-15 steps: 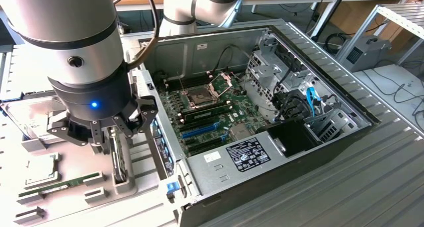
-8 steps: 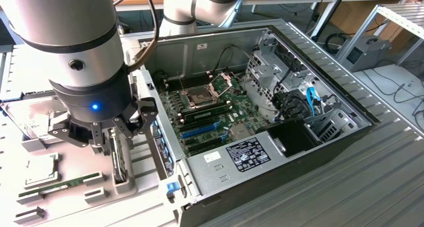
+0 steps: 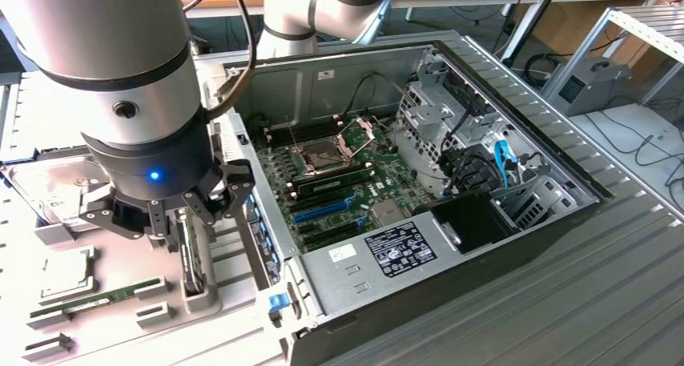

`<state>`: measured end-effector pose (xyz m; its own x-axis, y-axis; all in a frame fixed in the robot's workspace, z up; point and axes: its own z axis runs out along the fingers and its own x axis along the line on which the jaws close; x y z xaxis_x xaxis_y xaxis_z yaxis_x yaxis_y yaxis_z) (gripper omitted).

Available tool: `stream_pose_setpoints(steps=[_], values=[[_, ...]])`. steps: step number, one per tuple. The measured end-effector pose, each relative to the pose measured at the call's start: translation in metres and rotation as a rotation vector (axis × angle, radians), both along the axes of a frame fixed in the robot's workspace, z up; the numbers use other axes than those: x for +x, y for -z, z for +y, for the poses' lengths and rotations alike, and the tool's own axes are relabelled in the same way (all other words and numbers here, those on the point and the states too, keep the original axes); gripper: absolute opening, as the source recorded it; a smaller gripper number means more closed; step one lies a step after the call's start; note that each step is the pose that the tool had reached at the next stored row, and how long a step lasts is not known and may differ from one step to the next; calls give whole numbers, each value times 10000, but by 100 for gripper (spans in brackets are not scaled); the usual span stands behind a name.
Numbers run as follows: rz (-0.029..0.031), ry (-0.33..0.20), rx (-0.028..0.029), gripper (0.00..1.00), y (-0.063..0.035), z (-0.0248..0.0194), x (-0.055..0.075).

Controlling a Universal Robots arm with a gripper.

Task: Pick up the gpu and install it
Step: 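Pick up the gpu and move the gpu toward the slot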

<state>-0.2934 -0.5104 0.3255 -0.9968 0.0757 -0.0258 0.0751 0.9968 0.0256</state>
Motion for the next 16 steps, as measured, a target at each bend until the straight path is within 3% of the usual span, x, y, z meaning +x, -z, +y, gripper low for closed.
stream_pose_setpoints(steps=[16], values=[[-1,0,-18,42,45,0,0]])
